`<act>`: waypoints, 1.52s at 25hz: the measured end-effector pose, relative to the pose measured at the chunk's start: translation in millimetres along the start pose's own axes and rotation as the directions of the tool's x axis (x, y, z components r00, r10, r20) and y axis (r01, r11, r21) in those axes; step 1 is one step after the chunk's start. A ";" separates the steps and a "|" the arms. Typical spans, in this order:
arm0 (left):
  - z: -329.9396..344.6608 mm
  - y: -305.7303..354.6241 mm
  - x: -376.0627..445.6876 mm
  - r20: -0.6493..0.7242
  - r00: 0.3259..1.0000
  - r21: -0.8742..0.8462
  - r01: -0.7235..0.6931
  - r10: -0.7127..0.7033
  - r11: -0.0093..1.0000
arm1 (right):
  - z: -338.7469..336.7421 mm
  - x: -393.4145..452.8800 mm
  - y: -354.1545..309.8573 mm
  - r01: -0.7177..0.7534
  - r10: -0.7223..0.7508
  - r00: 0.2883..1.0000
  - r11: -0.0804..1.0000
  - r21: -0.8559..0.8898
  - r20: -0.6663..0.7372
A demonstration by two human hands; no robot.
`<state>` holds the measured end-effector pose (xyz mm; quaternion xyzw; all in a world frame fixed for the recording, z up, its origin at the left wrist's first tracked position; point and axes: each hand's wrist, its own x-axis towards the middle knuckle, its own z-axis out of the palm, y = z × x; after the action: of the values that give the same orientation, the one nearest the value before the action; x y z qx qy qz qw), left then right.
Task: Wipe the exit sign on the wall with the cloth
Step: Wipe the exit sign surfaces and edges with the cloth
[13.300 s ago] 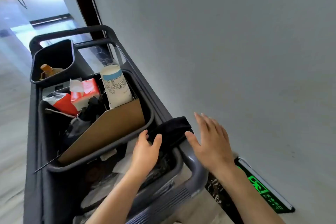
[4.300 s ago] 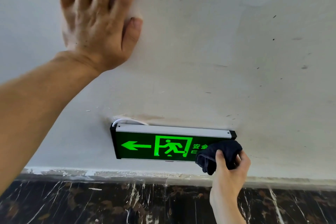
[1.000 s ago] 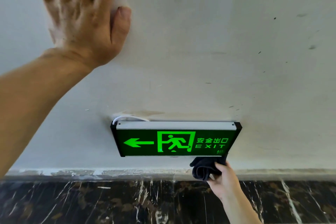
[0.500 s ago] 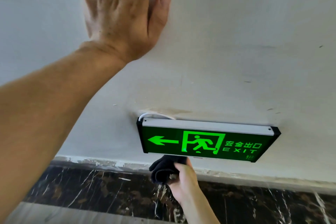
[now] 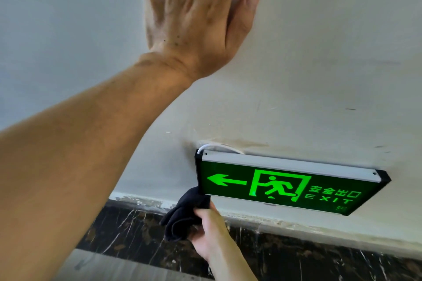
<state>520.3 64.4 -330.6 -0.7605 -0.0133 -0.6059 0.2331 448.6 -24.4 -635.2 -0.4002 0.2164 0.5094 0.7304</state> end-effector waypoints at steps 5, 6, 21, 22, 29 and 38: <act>4.9 -3.3 -0.9 0.015 1.000 0.008 0.007 -0.007 1.000 | -3.8 -38.1 4.6 0.033 -0.013 0.990 0.989 -0.147 0.140; 5.5 -4.5 -0.9 0.029 0.999 0.008 0.019 -0.019 1.000 | -6.8 -49.7 1.0 0.082 -0.056 0.985 0.985 -0.151 0.166; -94.0 86.9 -66.4 0.717 0.636 -0.534 0.764 -0.285 0.362 | -57.6 -228.3 -131.0 0.744 -0.800 0.564 0.384 -0.547 0.206; -101.0 96.2 -78.6 0.831 0.504 -0.472 0.863 -0.235 0.179 | -59.3 -231.7 -134.4 0.730 -0.798 0.564 0.361 -0.580 0.214; -118.6 123.1 -129.5 0.978 0.038 0.049 0.915 0.207 -0.401 | -51.8 -232.2 -131.7 0.714 -0.732 0.618 0.372 -0.593 0.285; -129.3 105.3 -147.0 1.000 -0.006 -0.006 0.840 -0.020 -0.542 | -23.1 -233.3 -137.8 0.644 -0.699 0.577 0.072 -0.761 0.422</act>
<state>394.8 -38.9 -482.3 -0.5983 -0.1855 -0.1091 -0.7719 486.8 -198.3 -429.7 -0.7735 -0.2616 0.1353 0.5612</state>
